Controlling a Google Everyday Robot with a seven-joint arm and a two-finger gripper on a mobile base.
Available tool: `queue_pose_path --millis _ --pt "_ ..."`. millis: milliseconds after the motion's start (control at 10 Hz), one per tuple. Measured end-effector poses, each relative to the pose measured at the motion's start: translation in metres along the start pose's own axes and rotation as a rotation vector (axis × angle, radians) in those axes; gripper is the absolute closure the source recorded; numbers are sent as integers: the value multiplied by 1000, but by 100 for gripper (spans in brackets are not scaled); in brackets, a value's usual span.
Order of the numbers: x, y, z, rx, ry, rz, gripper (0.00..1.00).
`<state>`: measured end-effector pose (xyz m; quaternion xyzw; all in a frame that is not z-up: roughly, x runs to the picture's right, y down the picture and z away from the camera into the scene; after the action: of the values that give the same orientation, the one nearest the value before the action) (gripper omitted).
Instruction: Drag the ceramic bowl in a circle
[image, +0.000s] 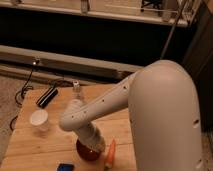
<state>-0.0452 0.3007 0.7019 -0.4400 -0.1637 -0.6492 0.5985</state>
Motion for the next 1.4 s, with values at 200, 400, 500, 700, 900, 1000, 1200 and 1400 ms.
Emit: queue_pose_path --millis 200,400,500,700,900,1000,1200,1400 --pt "-3 -38 -9 39 16 -45 100" --pt "22 -87 -39 126 88 -58 100" --pt "33 -100 -53 153 112 -57 100" --pt "53 -125 -74 195 144 -64 100" --pt "84 -134 -76 209 142 -42 100" --pt "109 -133 -73 216 137 -7 100" --pt "146 -123 -69 233 126 57 100" --pt "189 -96 -69 247 130 159 100"
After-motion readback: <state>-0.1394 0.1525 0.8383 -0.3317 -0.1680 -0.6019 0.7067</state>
